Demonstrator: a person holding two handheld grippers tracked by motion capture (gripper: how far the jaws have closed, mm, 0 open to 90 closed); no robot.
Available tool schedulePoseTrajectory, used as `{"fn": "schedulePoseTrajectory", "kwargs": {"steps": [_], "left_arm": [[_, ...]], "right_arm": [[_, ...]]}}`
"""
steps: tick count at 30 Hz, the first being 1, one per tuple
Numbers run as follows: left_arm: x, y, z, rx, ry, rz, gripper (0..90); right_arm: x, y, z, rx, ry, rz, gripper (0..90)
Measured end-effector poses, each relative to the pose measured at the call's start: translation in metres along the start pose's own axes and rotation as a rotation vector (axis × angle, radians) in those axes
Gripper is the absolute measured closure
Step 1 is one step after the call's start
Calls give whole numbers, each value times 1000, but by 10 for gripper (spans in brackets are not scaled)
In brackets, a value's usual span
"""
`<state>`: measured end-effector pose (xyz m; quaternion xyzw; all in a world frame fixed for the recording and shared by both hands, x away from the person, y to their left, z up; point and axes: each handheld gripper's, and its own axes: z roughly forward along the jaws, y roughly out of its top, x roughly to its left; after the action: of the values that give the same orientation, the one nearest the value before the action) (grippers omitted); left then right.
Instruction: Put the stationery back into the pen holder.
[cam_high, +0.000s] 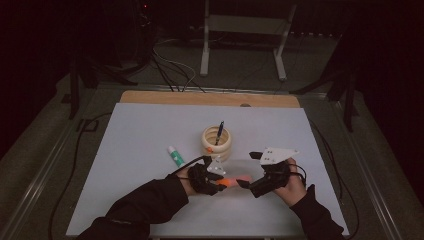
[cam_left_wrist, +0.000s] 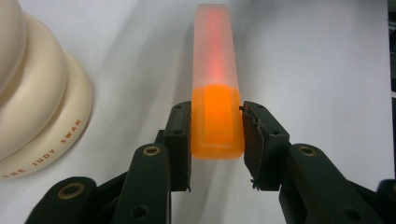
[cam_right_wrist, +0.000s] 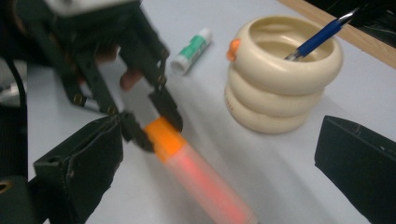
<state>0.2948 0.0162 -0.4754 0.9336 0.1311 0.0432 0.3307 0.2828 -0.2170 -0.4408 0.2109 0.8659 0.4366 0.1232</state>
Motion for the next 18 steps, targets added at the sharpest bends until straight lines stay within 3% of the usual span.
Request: {"fn": "schedulePoseTrajectory", "kwargs": {"steps": [5,6,9,12,15,18], "left_arm": [[1,1,-1,-4,-5,-8,658],[2,1,-1,-1,-4,-6,658],[3,2,0,-2,-3,-14,658],[4,3,1,6,-1,-7,658],[4,6,2,6,1,-5,658],[4,9,1,5,5,-6,658]], "right_arm": [[5,-4,1,28,-19,-53,9],[7,-6,1,31,-40,-101,9],[12,-7,0,40,-53,-152,8],[14,-7,-1,56,-54,-165,9],[19,-8,0,119,-54,-193,9],[24,-11,1,136,-93,-227,9]]}}
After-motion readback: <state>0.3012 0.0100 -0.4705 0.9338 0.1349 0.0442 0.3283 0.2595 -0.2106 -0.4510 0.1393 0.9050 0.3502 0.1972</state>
